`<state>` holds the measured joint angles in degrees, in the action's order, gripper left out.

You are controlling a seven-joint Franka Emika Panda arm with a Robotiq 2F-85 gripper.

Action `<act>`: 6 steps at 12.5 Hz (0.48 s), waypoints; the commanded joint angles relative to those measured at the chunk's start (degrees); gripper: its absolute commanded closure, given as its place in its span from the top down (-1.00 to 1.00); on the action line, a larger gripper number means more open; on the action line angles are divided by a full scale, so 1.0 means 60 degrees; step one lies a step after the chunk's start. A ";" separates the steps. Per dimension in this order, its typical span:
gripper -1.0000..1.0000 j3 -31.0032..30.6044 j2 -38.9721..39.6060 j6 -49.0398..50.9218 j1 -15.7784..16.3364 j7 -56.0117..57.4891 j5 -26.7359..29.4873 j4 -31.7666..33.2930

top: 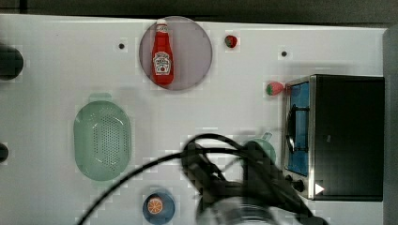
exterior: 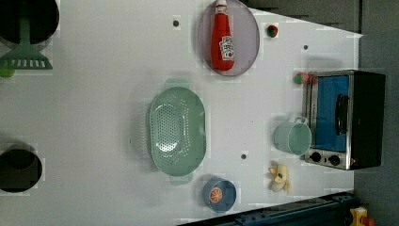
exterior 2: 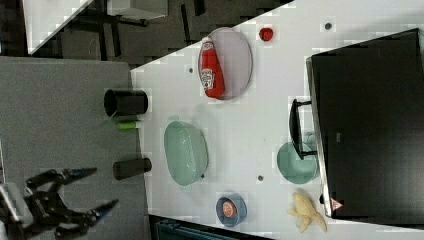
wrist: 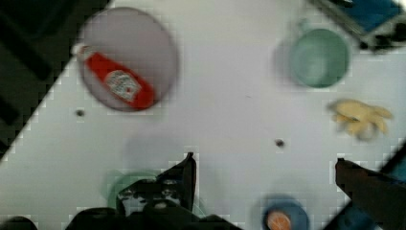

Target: Drag strainer left to right.

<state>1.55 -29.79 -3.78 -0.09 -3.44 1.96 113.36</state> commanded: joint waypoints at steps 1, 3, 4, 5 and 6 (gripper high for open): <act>1.00 -0.1206 0.1339 -0.0244 0.0447 -0.0269 0.0050 0.0706; 1.00 -0.2245 0.1944 -0.0805 0.0475 -0.1222 0.0050 0.0711; 1.00 -0.2773 0.2314 -0.1167 0.0486 -0.1843 0.0049 0.0709; 1.00 -0.3274 0.2729 -0.1620 0.0492 -0.2589 0.0049 0.0712; 1.00 -0.3736 0.3176 -0.2092 0.0499 -0.3473 0.0049 0.0712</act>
<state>-18.58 -9.48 -16.97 1.25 -16.42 1.43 116.61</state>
